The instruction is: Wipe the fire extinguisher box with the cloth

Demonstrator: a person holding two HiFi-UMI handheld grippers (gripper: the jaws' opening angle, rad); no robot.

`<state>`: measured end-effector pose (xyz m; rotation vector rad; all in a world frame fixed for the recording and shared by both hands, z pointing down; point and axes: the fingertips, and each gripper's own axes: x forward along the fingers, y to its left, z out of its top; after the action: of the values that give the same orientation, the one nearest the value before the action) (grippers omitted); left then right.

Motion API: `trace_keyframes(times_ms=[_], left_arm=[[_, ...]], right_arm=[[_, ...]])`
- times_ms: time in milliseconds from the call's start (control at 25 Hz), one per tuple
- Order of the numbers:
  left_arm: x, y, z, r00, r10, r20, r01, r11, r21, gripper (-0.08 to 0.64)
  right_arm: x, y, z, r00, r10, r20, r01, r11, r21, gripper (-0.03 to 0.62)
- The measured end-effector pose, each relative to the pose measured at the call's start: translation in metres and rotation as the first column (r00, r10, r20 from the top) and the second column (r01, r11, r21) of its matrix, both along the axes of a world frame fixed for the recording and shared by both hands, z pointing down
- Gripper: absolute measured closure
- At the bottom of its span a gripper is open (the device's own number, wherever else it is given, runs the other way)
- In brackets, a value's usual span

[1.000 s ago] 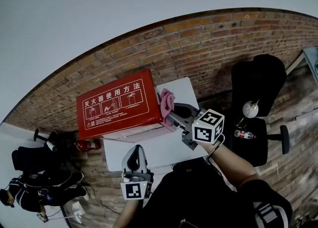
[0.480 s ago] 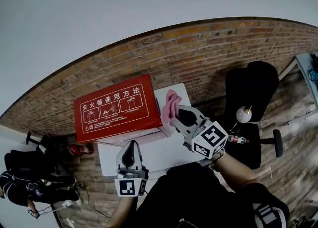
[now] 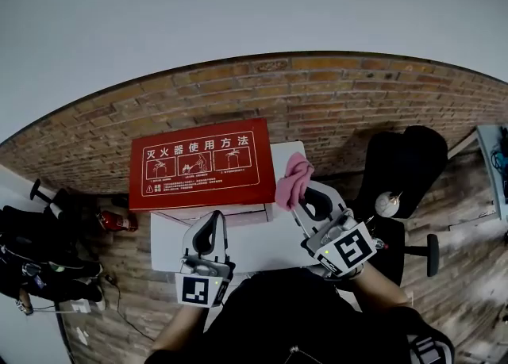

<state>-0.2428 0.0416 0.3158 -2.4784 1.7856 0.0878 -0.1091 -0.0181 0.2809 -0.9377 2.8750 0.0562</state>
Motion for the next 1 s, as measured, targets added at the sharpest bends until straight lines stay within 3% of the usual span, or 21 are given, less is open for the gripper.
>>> trace_keyframes(times_ms=[440, 1000], left_arm=[[-0.012, -0.001, -0.012, 1.000, -0.010, 0.006, 0.009, 0.999, 0.035, 0.512], [-0.016, 0.010, -0.019, 1.000, -0.009, 0.007, 0.009, 0.999, 0.042, 0.512]], right_arm=[[-0.018, 0.017, -0.006, 0.999, 0.002, -0.036, 0.001, 0.996, 0.084, 0.531], [-0.018, 0.023, -0.003, 0.999, 0.016, -0.043, -0.012, 0.996, 0.090, 0.531]])
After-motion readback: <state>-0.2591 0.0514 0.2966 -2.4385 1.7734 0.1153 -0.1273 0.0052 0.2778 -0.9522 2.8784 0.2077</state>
